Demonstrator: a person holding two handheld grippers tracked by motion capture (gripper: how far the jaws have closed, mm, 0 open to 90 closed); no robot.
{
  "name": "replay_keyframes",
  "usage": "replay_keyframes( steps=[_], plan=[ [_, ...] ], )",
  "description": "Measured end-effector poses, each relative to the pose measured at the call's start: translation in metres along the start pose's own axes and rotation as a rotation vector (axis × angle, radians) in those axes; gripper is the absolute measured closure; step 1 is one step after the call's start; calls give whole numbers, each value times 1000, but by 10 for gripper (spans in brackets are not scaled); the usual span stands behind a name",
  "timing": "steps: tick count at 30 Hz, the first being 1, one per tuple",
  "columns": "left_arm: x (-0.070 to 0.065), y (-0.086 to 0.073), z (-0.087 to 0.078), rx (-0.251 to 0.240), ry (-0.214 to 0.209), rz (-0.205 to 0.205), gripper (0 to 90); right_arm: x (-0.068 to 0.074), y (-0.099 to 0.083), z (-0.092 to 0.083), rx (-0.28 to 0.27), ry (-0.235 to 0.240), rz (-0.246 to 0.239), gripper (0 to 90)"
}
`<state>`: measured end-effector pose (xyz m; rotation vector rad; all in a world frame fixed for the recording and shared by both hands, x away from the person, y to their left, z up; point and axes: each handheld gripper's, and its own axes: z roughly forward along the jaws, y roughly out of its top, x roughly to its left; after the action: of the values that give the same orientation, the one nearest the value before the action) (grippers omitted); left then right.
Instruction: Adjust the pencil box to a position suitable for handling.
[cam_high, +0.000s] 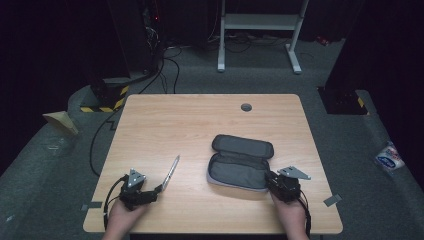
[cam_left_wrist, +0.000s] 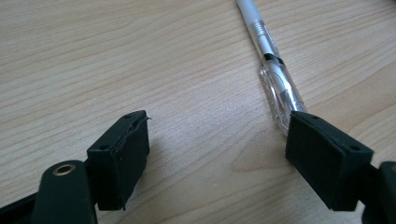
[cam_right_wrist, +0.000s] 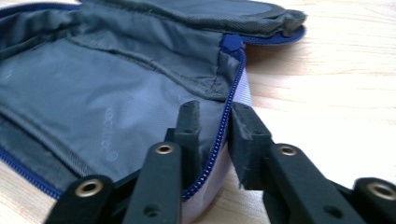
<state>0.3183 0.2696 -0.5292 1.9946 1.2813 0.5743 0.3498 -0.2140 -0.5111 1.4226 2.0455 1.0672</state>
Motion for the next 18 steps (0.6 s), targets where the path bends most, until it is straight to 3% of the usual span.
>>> replay_keyframes(
  steps=[9, 14, 18],
  plan=[
    [0, 0, 0, 1, 0, 0, 218, 17, 7, 8, 1, 33, -47, 774],
    [0, 0, -1, 4, 0, 2, 219, 26, 9, 9, 0, 54, -39, 674],
    [0, 0, -1, 6, 0, 1, 219, 26, 1, -5, -12, 68, -25, 593]
  ],
)
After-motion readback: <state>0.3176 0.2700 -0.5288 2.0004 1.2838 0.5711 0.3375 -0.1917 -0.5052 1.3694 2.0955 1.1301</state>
